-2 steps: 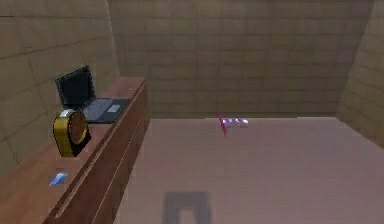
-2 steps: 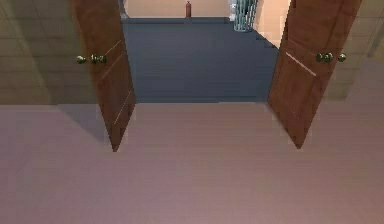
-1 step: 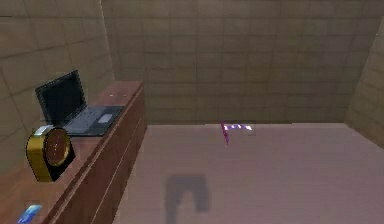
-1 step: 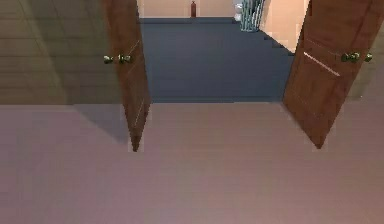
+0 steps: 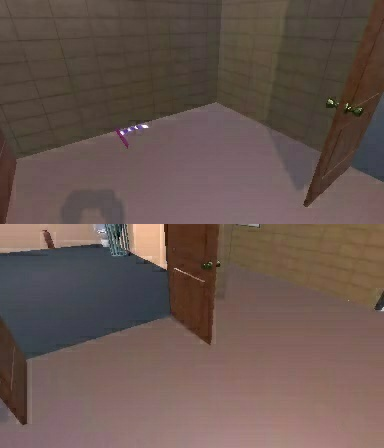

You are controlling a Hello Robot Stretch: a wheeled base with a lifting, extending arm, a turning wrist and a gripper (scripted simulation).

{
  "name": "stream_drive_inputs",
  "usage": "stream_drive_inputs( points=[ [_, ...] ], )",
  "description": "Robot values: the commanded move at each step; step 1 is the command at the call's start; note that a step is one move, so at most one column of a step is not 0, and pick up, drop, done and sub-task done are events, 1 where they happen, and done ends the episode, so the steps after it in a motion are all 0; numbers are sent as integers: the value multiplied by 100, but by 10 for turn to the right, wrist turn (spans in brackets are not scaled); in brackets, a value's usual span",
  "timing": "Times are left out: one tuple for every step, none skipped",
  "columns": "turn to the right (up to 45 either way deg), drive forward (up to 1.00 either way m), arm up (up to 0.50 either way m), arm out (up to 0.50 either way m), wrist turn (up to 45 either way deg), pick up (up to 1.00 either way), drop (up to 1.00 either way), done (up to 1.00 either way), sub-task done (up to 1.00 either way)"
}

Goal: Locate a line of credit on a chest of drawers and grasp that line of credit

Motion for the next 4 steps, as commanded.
stream_drive_inputs(
  points=[
    [0, 15, 0, 0, 0, 0, 0, 0, 0],
    [-450, 0, 0, 0, 0, 0, 0, 0, 0],
    [-450, 0, 0, 0, 0, 0, 0, 0, 0],
    [-450, 0, 0, 0, 0, 0, 0, 0, 0]
  ],
)
